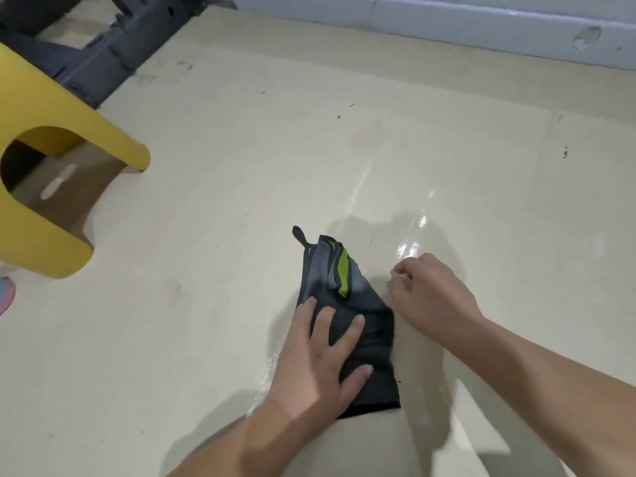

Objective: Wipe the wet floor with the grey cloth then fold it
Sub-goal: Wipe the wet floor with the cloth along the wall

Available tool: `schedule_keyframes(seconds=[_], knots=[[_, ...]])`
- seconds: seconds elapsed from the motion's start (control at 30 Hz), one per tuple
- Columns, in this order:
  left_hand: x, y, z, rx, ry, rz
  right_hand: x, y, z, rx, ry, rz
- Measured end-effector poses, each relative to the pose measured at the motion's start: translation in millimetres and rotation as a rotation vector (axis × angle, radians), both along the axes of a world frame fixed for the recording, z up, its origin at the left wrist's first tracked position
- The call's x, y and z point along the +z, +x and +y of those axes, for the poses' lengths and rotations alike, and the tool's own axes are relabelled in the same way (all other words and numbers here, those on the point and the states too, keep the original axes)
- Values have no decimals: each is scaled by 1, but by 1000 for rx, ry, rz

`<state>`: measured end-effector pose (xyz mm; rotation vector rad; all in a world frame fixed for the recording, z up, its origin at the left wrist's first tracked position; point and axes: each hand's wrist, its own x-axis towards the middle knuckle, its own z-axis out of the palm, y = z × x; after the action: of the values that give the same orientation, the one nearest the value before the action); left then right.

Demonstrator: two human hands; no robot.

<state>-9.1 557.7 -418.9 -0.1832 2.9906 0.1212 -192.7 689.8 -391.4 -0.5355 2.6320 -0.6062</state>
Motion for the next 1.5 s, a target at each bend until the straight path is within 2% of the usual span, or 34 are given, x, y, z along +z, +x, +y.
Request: schedule_keyframes(seconds=[0.1, 0.23, 0.33, 0.47, 0.57, 0.73, 0.8, 0.9, 1.03, 1.13, 1.2, 1.27, 1.37, 1.43, 1.5], knots=[[3, -17, 11, 38, 6, -34, 1, 0, -4, -5, -15, -2], [3, -61, 2, -110, 192, 102, 3, -7, 4, -39, -30, 12], [11, -91, 1, -96, 157, 157, 4, -16, 13, -72, -9, 8], [-6, -73, 15, 0, 64, 0, 1, -22, 20, -85, 21, 3], [-22, -53, 21, -30, 75, -111, -6, -15, 18, -36, -12, 75], [-21, -80, -36, -279, 216, -80, -11, -6, 6, 53, 33, 156], [-23, -96, -71, -338, 162, -94, -9, -7, -4, 87, 64, 174], [-25, -107, -120, -180, 41, -85, -1, -8, -35, 164, 79, 105], [-24, -78, -161, 280, -17, -92, 9, -7, -87, 300, 91, 2], [-20, -35, -160, 488, 36, -98, 8, -1, -131, 387, 141, -42], [-15, -1, -145, 530, 71, -91, 4, 10, -158, 428, 220, -47], [-9, 31, -127, 457, 142, -86, -2, 20, -173, 439, 320, -30], [-10, 67, -137, 222, 230, -103, -9, 26, -175, 481, 380, 11], [-15, 74, -169, 50, 196, -107, -9, 24, -174, 496, 385, 2], [-19, 66, -208, -10, 137, -137, -7, 22, -177, 499, 409, -43]])
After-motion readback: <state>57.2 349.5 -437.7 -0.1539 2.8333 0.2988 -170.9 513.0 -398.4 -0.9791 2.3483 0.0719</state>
